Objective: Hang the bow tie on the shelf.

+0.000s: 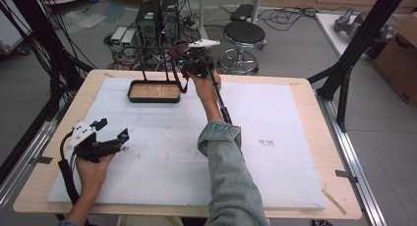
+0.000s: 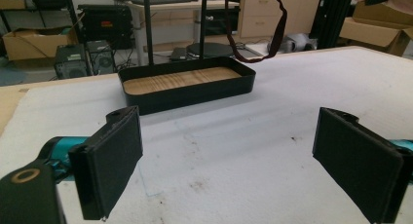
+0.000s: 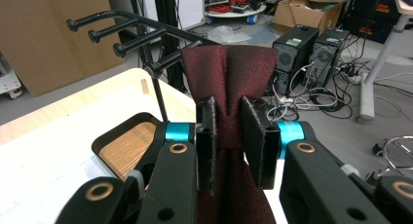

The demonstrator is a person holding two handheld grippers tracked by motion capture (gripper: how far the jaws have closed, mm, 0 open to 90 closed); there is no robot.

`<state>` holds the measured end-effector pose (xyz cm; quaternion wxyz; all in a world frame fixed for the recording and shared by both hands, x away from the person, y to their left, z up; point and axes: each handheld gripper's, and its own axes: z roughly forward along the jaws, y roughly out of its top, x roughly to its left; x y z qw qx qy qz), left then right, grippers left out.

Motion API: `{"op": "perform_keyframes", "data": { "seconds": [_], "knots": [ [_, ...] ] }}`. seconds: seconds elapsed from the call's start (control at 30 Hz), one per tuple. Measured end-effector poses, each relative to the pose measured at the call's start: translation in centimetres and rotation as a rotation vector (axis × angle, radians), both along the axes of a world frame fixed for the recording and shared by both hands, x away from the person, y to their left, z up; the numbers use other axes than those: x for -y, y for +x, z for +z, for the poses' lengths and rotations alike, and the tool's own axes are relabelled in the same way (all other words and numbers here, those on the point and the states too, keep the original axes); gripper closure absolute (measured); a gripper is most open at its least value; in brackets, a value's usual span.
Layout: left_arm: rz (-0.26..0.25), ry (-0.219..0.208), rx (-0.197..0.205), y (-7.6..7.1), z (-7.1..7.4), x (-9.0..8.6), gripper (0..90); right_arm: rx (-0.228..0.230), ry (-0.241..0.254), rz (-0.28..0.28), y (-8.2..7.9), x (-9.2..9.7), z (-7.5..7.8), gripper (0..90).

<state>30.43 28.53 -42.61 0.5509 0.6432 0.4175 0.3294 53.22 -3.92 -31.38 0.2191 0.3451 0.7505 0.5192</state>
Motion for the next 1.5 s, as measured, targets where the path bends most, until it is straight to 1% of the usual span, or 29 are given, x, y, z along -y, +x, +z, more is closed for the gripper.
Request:
{"op": "perform_keyframes", "data": {
  "seconds": [0.07,0.17,0.23,0.27,0.47,0.57,0.67,0.77,0.83,0.87,0.9,1.03,1.13,1.27,1.3,1.4,1.43,1.47,1.5],
  "knots": [
    [0.0,0.002,0.0,0.0,0.0,0.0,11.2,0.0,-0.001,0.0,0.0,0.0,0.0,75.5],
    [0.001,0.0,0.0,0.0,0.0,0.0,11.2,-0.012,-0.012,0.0,0.0,0.0,-0.2,74.4],
    [0.001,0.001,0.0,0.0,0.0,0.0,11.2,-0.024,-0.037,-0.002,0.1,0.0,-0.6,73.9],
    [0.0,0.003,-0.001,0.0,0.0,0.0,11.2,-0.025,-0.042,-0.001,0.2,0.0,-0.7,73.5],
    [0.001,0.0,-0.001,0.0,0.0,0.0,11.2,-0.031,-0.047,-0.002,0.1,0.0,-1.4,72.4],
    [-0.001,0.002,0.0,0.0,0.0,0.0,11.2,-0.028,-0.044,-0.009,-0.1,0.3,-1.7,70.0],
    [-0.001,0.007,0.0,0.0,0.0,0.0,11.2,-0.023,-0.03,-0.014,-0.4,0.8,-1.6,67.0],
    [0.001,0.006,0.002,0.0,0.0,0.1,11.2,-0.022,-0.007,-0.012,-0.7,1.5,-1.1,63.8],
    [0.0,0.007,0.002,0.0,0.0,0.1,11.2,-0.006,-0.004,-0.012,-1.0,2.0,-0.5,60.9],
    [0.0,0.007,0.001,0.0,0.0,0.1,11.2,0.003,0.004,-0.019,-1.3,2.5,0.0,58.1],
    [0.0,0.008,0.001,0.0,0.0,0.1,11.2,0.003,0.004,-0.019,-1.3,2.5,0.0,58.1],
    [-0.001,0.013,0.001,0.1,-0.1,0.2,11.2,0.034,0.019,-0.021,-2.3,3.8,1.1,50.5],
    [-0.001,0.015,-0.003,0.2,-0.1,0.3,11.2,0.07,0.026,-0.028,-3.1,5.1,2.0,47.6],
    [-0.006,0.017,-0.002,0.3,-0.1,0.5,11.2,0.079,0.049,-0.039,-3.8,6.9,2.9,42.7],
    [-0.007,0.016,-0.003,0.3,-0.1,0.6,11.2,0.085,0.061,-0.048,-4.1,7.6,3.2,41.1],
    [-0.009,0.018,-0.004,0.4,-0.1,0.7,11.2,0.101,0.082,-0.065,-4.7,9.0,3.6,37.4],
    [-0.009,0.018,-0.003,0.4,-0.1,0.7,11.2,0.108,0.087,-0.073,-4.9,9.5,3.7,35.1],
    [-0.007,0.021,-0.007,0.4,-0.1,0.7,11.2,0.115,0.089,-0.095,-5.4,10.6,3.9,32.1],
    [-0.008,0.022,-0.009,0.4,-0.1,0.7,11.2,0.115,0.089,-0.095,-5.4,10.6,3.9,32.1]
  ]
}}
